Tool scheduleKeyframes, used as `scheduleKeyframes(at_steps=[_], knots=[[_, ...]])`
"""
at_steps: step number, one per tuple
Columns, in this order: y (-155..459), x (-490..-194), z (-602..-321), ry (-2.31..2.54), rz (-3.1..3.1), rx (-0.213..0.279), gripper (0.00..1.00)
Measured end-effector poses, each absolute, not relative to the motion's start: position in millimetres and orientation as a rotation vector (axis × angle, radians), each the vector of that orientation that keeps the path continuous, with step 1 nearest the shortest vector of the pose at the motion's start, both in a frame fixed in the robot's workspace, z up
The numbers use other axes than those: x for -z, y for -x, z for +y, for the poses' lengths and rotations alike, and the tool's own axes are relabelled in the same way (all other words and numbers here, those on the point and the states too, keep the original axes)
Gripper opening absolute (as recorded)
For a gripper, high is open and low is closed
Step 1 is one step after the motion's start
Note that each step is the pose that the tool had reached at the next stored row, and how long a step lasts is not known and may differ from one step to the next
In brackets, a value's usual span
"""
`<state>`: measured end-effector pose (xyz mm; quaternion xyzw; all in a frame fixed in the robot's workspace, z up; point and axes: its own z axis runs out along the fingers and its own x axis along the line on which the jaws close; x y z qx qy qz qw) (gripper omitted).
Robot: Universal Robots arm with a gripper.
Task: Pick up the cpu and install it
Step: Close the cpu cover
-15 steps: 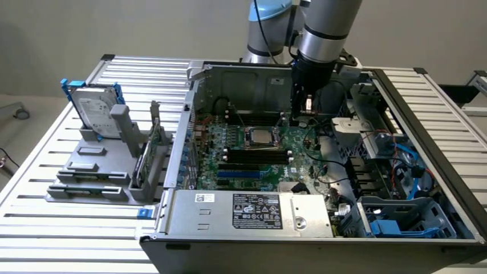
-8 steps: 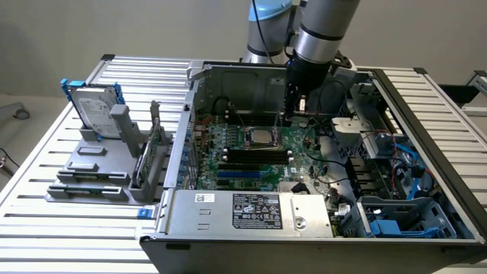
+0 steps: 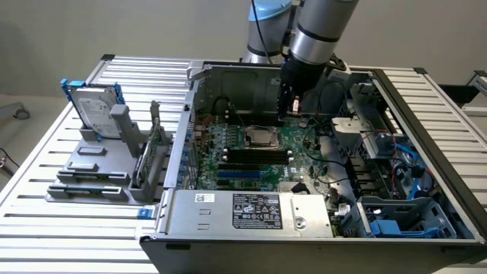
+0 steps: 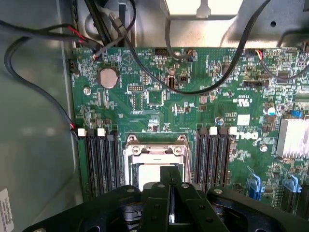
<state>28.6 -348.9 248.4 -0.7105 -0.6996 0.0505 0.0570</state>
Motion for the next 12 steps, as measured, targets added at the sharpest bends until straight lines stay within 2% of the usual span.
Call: scheduleKeyframes(at_steps=[12], knots=[[-16, -242, -351, 2.134, -2.101, -0.182, 0.11]])
